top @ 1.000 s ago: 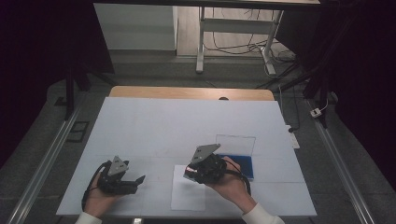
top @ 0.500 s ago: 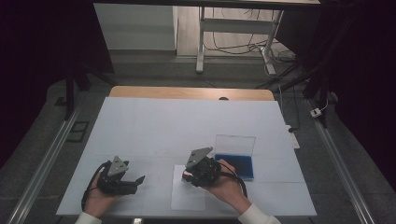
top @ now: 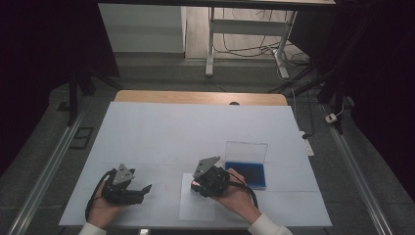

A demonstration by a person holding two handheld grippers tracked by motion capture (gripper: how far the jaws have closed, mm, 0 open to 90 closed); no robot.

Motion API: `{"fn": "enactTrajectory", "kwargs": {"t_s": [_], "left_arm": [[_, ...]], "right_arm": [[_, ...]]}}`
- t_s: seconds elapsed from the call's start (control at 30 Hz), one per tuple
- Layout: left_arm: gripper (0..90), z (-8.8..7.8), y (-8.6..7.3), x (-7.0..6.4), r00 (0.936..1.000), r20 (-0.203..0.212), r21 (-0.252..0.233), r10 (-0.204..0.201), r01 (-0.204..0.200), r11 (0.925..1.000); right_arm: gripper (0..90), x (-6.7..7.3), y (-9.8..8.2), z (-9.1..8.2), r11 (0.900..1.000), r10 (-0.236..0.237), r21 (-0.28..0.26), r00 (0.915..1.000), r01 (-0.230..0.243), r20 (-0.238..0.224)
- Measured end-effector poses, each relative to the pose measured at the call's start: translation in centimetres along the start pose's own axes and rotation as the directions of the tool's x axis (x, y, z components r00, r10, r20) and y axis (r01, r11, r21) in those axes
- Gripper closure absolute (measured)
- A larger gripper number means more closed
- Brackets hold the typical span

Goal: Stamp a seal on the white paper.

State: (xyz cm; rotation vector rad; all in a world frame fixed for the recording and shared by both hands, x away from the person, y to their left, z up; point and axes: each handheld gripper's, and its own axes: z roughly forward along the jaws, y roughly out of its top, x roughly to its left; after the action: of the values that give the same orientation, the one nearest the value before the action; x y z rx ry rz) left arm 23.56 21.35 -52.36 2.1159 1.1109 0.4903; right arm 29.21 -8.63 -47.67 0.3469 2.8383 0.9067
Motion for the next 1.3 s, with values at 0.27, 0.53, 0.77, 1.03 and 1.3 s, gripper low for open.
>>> {"fn": "enactTrajectory", "kwargs": {"t_s": [0.27,0.53,0.77,1.03,1.3], "left_arm": [[17.5,-0.02,-0.01,0.01,1.0,0.001,0.0,0.001,-0.001,1.0],[17.5,-0.03,-0.02,0.03,1.0,0.001,0.0,0.0,0.0,1.0],[17.5,-0.02,-0.02,0.04,1.0,0.001,0.001,0.0,0.0,1.0],[17.5,-0.01,-0.02,0.02,1.0,0.002,0.002,0.003,-0.003,1.0],[17.5,-0.03,-0.02,-0.02,1.0,0.002,0.002,0.001,-0.001,1.0]], "right_arm": [[70.4,-0.09,-0.2,0.36,1.0,0.002,0.009,1.0,-0.002,0.005],[70.4,-0.2,-0.35,0.69,1.0,-0.001,0.023,1.0,0.001,0.003],[70.4,-0.25,-0.45,0.83,1.0,0.0,0.022,1.0,0.0,-0.002],[70.4,-0.28,-0.51,0.89,1.0,0.003,0.018,1.0,-0.003,0.002],[70.6,-0.27,-0.53,0.93,1.0,0.01,0.023,0.9999,-0.01,0.007]]}}
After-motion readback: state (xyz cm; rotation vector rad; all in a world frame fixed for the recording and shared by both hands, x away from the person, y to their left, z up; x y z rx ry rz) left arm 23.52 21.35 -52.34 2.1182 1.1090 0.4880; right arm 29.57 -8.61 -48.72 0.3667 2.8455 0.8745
